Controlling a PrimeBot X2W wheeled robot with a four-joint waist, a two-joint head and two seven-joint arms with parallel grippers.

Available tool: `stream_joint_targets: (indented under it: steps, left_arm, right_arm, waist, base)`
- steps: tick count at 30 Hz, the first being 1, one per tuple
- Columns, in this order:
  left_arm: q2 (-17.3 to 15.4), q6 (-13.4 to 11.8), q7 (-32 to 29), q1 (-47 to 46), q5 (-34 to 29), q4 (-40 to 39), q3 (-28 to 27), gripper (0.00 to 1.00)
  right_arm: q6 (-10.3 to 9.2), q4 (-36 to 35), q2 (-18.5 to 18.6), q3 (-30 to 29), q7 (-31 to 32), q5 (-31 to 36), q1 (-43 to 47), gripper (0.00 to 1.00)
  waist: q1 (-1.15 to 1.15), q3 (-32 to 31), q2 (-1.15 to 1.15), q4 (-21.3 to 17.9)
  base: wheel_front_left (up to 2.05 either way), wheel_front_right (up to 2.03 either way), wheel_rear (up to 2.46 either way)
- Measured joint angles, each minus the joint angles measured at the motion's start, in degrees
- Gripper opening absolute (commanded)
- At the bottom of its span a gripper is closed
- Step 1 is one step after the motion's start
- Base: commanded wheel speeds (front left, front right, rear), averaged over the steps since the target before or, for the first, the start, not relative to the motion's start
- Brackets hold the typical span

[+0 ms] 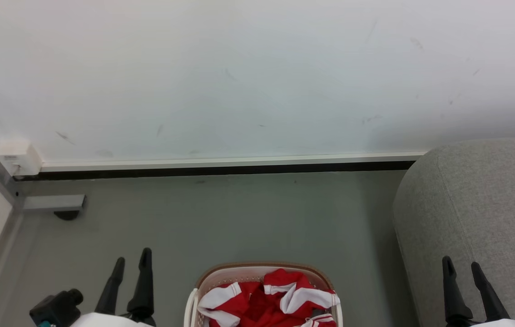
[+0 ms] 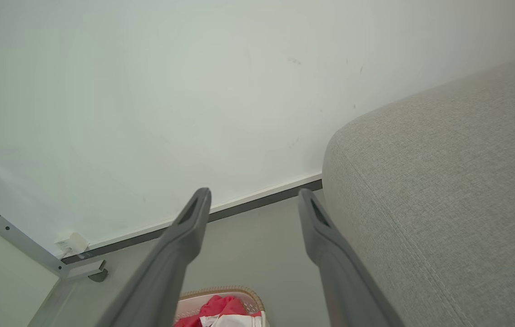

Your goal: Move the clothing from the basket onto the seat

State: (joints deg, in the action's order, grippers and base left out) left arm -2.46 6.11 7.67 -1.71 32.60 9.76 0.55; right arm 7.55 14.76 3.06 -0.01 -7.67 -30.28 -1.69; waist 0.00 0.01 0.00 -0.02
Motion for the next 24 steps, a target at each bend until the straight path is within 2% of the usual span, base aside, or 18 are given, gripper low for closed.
stream_joint_targets:
  steps: [24]
  left_arm:
    - [-0.4, 0.1, 3.5, 1.0, -14.6, 0.5, 0.9, 1.0]
  right_arm:
    - [0.0, 2.1, 0.2, 1.8, -3.5, 10.7, 0.6, 1.0]
  waist:
    - [0.0, -0.4, 0.0, -0.6]
  base:
    - [0.0, 0.0, 0.0]
